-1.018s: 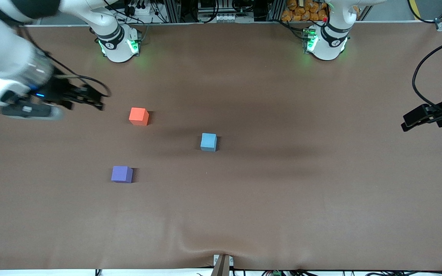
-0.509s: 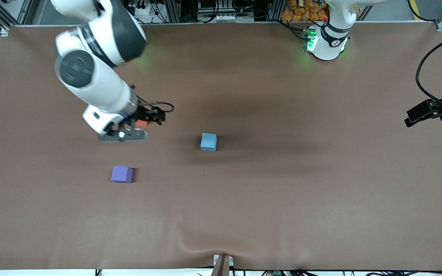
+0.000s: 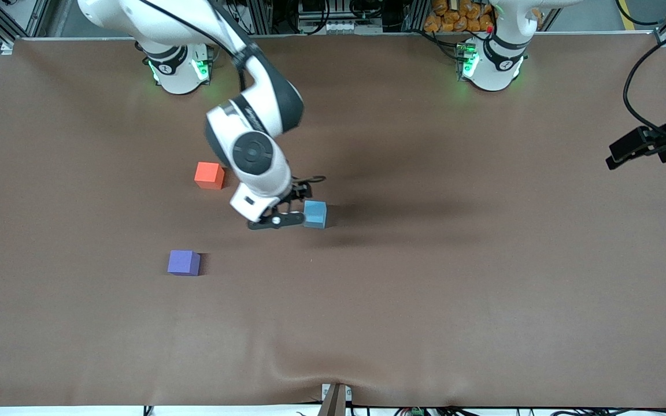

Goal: Place blue block between orange and purple blocks
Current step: 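Move the right gripper to the blue cube while the left gripper retracts, then close the right gripper on the blue cube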

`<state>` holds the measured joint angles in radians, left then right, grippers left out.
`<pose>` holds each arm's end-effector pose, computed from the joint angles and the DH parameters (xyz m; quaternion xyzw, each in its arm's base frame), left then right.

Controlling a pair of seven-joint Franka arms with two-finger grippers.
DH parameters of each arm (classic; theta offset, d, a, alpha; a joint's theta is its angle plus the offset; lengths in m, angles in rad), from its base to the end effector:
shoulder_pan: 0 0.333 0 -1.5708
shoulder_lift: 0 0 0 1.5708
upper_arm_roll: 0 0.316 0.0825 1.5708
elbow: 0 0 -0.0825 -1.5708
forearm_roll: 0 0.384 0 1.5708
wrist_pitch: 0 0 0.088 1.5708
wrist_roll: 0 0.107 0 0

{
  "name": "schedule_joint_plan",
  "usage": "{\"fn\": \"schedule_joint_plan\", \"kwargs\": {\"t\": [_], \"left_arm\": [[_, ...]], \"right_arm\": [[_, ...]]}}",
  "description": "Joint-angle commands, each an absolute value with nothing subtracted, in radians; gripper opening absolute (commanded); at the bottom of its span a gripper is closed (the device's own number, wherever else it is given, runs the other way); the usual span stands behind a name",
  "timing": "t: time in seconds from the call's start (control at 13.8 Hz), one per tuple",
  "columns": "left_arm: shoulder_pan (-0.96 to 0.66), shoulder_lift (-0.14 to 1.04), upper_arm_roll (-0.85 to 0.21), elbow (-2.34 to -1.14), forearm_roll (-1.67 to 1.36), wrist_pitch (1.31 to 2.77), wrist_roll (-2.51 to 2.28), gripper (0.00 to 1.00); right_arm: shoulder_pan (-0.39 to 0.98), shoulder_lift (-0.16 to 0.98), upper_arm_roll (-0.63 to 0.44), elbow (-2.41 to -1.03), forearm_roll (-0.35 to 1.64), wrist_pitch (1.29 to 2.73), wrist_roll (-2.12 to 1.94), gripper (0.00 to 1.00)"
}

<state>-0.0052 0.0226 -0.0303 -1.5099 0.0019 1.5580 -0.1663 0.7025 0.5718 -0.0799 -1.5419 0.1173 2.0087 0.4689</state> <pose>0.5605 -0.0195 0.6395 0.9978 0.0654 0.0128 0.0007 0.5504 0.4133 0.3118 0.9968 0.0543 -0.0593 0.0011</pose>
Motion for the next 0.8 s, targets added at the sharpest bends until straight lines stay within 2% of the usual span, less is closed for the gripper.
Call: {"fn": "schedule_joint_plan", "kwargs": {"t": [0.0,0.22,0.73], "left_arm": [[-0.005,-0.008,-0.029,-1.543,0.001,1.592,-0.155,1.00],[-0.002,0.001,-0.031,-1.542,0.005,1.592,-0.156,1.00],[-0.020,0.012,-0.055,-1.543,0.006,1.592,-0.155,1.00]], "right_arm": [[0.741,0.635,-0.092,-1.528,0.132,2.109,0.540,1.00],[0.767,0.684,-0.092,-1.526,0.141,2.209,0.563,1.00],[0.781,0.727,-0.089,-1.529,0.143,2.207,0.561,1.00]]}}
